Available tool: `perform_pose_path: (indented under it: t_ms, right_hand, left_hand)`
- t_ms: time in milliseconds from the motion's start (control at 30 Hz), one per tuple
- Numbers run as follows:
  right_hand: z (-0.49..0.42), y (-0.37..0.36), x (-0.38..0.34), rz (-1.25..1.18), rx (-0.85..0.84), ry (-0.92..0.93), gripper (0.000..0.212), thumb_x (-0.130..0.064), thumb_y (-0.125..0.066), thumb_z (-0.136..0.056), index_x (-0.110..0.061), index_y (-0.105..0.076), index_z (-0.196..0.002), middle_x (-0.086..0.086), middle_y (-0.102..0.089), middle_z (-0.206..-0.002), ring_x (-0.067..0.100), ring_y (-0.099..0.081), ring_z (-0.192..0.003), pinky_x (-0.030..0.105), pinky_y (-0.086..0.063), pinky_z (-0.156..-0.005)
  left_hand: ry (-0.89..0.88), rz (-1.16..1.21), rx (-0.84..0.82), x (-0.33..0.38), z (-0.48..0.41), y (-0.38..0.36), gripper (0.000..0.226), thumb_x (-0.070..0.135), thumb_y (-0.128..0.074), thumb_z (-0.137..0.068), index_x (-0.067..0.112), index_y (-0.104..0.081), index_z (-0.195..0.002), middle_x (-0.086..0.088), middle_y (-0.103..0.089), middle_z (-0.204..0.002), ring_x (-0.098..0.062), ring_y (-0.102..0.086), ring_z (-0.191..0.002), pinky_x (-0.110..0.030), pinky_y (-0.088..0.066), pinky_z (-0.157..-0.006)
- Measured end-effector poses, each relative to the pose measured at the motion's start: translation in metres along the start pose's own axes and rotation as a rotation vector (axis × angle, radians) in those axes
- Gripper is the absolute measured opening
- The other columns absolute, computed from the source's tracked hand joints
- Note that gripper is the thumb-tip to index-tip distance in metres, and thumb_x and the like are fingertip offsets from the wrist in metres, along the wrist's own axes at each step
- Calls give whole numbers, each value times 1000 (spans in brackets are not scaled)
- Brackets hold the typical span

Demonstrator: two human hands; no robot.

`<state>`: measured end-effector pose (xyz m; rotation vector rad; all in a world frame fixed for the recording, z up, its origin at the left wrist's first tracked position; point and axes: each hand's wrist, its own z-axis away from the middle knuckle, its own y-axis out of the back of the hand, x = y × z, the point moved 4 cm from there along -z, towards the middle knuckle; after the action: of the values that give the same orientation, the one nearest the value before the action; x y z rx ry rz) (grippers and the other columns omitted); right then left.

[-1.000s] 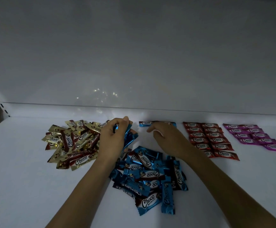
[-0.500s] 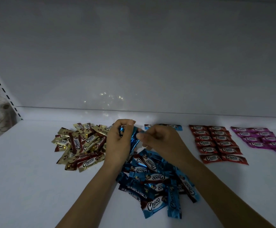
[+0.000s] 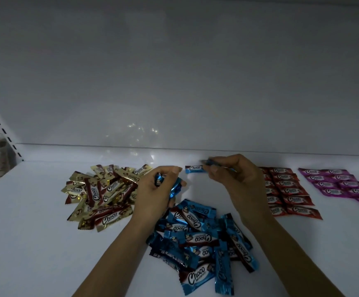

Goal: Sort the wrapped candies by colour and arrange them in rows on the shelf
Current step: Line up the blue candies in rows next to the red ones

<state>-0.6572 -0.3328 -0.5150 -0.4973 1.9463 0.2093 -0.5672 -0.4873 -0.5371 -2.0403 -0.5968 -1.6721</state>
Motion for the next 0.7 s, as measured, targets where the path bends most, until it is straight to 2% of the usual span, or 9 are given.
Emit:
perform_pose_path:
  t_ms: [67, 133, 267, 367, 467, 567, 633, 700]
  right_hand:
    - [6, -5, -2, 124, -55, 160, 9, -4, -65, -85, -7, -69, -92, 0, -72, -100, 14, -68, -95, 22, -54, -81]
    - [13, -13, -1, 205, -125, 239, 20, -18, -56, -87, -8, -70, -97, 1, -70, -110, 12, -66, -103, 23, -52, -87]
    - [15, -15, 3, 194, -138, 241, 30, -22, -48, -89, -8, -70, -104, -1, -69, -112, 11, -64, -106, 22, -50, -89]
    - [16, -17, 2, 135, -152, 240, 30, -20, -48, -89, -5, -69, -105, -1, -70, -110, 12, -64, -107, 23, -50, -91]
    - [17, -19, 3, 138, -149, 222, 29, -22, -50, -89, -9, -68, -106, -4, -70, -109, 13, -65, -104, 24, -52, -87]
    - [16, -13, 4, 163, -37, 147, 31, -33, -52, -92, -12, -66, -110, -7, -71, -103, 14, -69, -92, 32, -58, -74]
    - [14, -9, 5, 204, 7, 125, 23, -29, -56, -94, -17, -63, -113, -10, -69, -103, 9, -70, -86, 32, -58, -67]
    - [12, -7, 8, 257, 5, 82, 24, -20, -60, -90, -24, -58, -114, -13, -68, -100, 8, -68, -84, 30, -58, -66]
  left_hand:
    - [8, 17, -64, 3, 5, -6, 18, 22, -57, -92, 10, -69, -94, -4, -72, -73, -9, -44, -37, -18, -37, -38]
    - [16, 61, -112, 5, 9, -12, 24, 29, -58, -87, 9, -70, -93, -5, -72, -71, -6, -46, -37, -17, -36, -37]
    - [4, 62, -142, 5, 10, -13, 25, 33, -62, -79, 10, -71, -85, -7, -71, -71, -9, -44, -37, -18, -35, -37]
    - [-12, 15, -161, 3, 9, -13, 13, 17, -66, -85, 6, -71, -81, -9, -69, -70, -11, -43, -37, -18, -35, -37]
    - [-49, -30, -151, 1, 7, -12, 13, 2, -62, -89, 4, -67, -77, 0, -62, -58, -13, -43, -37, -19, -36, -37]
    - [-39, -33, -147, -1, 5, -10, 18, 0, -62, -88, 8, -64, -72, 2, -64, -63, -18, -44, -42, -21, -37, -37]
    - [-39, -40, -165, -1, 5, -11, 16, 1, -62, -88, 7, -65, -74, 0, -65, -65, -17, -44, -41, -21, -37, -37]
    - [-51, -65, -171, -1, 6, -12, 12, 3, -62, -89, 8, -69, -82, -1, -65, -67, -15, -44, -38, -20, -37, -37]
